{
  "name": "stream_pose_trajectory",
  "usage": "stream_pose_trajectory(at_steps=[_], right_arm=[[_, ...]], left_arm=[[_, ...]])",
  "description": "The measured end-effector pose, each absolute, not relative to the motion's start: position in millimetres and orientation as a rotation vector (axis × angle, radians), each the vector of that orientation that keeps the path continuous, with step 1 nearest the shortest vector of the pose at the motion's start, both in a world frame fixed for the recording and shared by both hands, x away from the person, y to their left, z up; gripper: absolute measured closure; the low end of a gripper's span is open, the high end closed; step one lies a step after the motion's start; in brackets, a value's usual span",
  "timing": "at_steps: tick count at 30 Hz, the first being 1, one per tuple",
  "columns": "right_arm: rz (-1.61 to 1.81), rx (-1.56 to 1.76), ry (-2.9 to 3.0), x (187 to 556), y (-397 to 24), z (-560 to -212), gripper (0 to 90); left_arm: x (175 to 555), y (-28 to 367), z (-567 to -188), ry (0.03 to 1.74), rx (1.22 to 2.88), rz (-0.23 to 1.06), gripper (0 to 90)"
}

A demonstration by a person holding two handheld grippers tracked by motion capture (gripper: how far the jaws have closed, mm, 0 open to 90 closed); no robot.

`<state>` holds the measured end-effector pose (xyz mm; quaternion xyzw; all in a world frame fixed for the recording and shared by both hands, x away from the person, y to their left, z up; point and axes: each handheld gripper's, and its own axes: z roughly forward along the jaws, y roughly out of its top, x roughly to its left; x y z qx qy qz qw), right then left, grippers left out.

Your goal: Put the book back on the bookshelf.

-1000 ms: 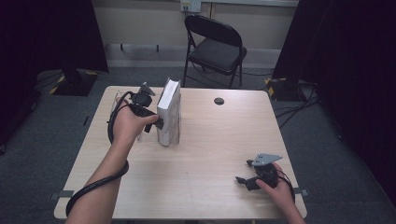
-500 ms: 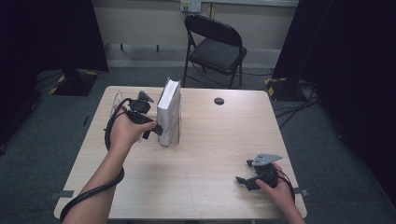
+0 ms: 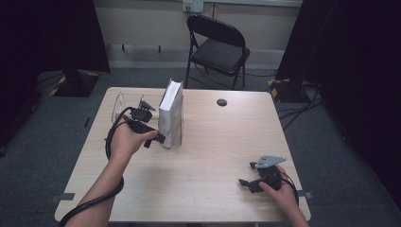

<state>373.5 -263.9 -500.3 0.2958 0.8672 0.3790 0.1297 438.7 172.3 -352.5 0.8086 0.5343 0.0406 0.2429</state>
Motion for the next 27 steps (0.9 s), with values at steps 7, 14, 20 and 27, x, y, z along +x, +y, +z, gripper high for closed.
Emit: stream_pose_trajectory(at_steps=[7, 14, 20, 27], right_arm=[[1.1, 0.856, 2.522, 374, -264, -500, 13.3], [1.1, 0.856, 2.522, 374, -264, -500, 13.3], [1.1, 0.857, 2.523, 374, -264, -500, 13.3], [1.1, 0.856, 2.523, 374, -264, -500, 13.3]], left_arm=[[436, 176, -363, 1.46, 2.2, 0.108, 27.1], [431, 179, -370, 1.451, 2.202, 0.093, 26.7], [426, 179, -377, 1.438, 2.203, 0.096, 26.7], [421, 176, -384, 1.393, 2.217, 0.083, 27.1]])
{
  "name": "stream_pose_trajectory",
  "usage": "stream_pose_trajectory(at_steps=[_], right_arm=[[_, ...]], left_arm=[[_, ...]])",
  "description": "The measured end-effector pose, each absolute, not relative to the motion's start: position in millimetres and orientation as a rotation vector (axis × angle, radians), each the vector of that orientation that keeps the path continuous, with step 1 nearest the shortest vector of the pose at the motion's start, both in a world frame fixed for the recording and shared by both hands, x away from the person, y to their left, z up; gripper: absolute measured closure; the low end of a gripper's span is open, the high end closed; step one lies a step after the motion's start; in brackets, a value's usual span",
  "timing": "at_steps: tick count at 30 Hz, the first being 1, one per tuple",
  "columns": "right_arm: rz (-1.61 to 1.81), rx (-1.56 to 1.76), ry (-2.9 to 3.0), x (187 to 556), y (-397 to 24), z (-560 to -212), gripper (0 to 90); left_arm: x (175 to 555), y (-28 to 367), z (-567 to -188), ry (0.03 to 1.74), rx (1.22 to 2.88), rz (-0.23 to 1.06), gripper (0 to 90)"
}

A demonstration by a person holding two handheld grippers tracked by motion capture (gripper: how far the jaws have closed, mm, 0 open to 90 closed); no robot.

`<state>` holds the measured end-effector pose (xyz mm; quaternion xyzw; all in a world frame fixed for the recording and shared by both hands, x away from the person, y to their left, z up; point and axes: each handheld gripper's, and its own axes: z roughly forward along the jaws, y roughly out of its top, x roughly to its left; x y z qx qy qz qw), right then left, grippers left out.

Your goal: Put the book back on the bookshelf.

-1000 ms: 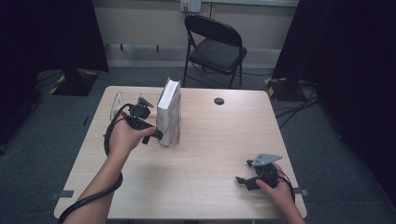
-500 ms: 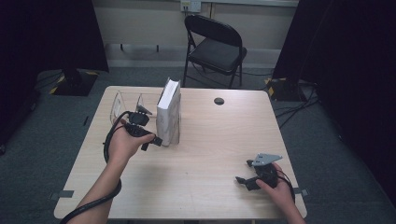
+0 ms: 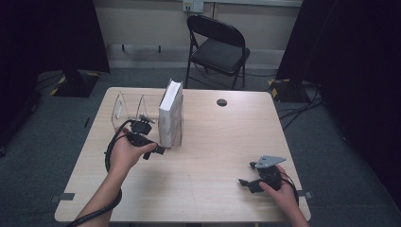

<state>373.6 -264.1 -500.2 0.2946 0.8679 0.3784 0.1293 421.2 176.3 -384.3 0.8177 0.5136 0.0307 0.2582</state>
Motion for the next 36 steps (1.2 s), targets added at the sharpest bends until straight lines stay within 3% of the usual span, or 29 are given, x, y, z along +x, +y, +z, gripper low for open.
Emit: stream_pose_trajectory(at_steps=[36], right_arm=[[1.1, 0.856, 2.523, 374, -264, -500, 13.3]], left_arm=[[405, 166, -432, 1.325, 2.262, 0.027, 25.5]])
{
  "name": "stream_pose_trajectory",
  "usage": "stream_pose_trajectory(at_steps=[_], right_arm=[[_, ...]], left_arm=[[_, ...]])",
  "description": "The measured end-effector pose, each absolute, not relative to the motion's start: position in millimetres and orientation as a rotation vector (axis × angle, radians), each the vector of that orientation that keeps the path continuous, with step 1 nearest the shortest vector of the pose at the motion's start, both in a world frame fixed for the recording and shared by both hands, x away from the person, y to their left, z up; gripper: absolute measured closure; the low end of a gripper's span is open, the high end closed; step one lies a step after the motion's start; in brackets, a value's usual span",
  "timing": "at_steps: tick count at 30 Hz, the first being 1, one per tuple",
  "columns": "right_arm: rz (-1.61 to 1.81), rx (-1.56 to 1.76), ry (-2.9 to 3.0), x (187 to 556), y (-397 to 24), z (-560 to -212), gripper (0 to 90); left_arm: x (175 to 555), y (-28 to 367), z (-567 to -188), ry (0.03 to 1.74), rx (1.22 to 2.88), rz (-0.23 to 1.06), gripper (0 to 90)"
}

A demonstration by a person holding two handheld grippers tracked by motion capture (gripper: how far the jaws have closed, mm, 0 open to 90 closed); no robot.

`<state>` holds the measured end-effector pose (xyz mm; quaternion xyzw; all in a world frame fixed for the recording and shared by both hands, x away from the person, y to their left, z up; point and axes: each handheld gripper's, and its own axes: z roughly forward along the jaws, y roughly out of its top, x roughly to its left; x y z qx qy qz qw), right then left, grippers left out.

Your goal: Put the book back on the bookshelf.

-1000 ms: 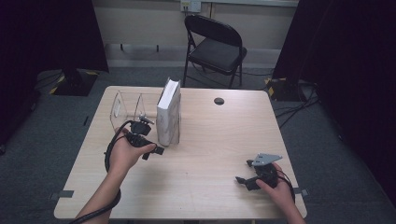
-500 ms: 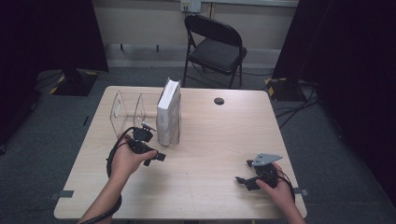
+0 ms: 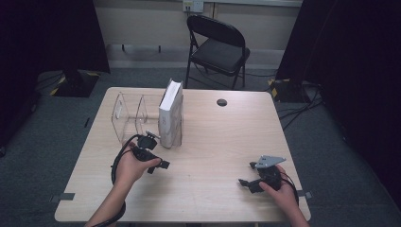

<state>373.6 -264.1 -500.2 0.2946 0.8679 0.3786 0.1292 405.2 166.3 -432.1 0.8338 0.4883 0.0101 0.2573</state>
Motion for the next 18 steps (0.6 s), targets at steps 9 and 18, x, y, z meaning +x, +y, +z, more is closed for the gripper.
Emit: stream_pose_trajectory(at_steps=[9, 18], right_arm=[[1.1, 0.856, 2.523, 374, -264, -500, 13.3], [1.101, 0.856, 2.523, 374, -264, -500, 13.3]], left_arm=[[400, 164, -447, 1.316, 2.264, 0.016, 25.4], [397, 168, -461, 1.323, 2.266, 0.011, 25.3]])
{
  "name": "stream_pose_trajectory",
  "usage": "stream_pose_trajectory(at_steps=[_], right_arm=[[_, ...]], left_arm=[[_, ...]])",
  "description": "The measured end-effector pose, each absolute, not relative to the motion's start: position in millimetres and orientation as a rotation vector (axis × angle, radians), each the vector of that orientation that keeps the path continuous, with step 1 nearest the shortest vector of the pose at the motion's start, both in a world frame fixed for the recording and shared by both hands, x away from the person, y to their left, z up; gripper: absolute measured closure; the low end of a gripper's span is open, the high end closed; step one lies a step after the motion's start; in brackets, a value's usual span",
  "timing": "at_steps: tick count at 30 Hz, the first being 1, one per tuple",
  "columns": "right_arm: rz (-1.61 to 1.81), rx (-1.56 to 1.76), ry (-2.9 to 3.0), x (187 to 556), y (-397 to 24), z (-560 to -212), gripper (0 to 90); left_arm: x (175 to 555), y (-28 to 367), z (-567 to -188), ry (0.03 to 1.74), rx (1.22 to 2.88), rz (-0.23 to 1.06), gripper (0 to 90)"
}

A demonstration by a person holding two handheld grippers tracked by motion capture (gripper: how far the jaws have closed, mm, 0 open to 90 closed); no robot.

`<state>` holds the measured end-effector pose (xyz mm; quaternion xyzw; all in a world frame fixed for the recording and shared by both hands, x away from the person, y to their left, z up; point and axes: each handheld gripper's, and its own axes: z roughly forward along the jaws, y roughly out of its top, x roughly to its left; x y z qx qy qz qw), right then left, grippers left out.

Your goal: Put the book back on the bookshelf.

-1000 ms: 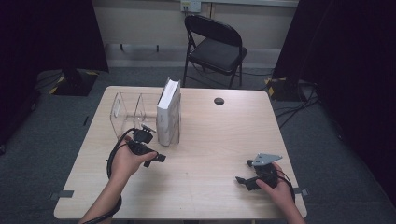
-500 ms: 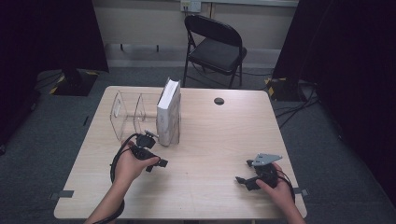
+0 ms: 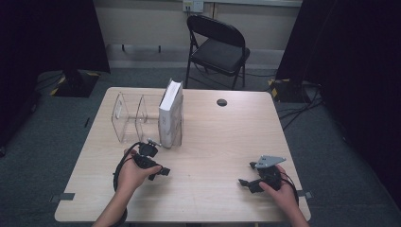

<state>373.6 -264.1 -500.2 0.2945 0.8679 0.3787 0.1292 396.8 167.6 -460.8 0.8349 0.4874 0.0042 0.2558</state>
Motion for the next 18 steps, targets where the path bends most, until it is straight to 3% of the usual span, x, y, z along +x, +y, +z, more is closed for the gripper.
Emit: stream_pose_trajectory(at_steps=[12, 18], right_arm=[[1.101, 0.857, 2.523, 374, -264, -500, 13.3], [1.101, 0.857, 2.523, 374, -264, -500, 13.3]], left_arm=[[394, 164, -469, 1.288, 2.305, 0.079, 23.2], [390, 160, -474, 1.198, 2.347, 0.162, 15.5]])
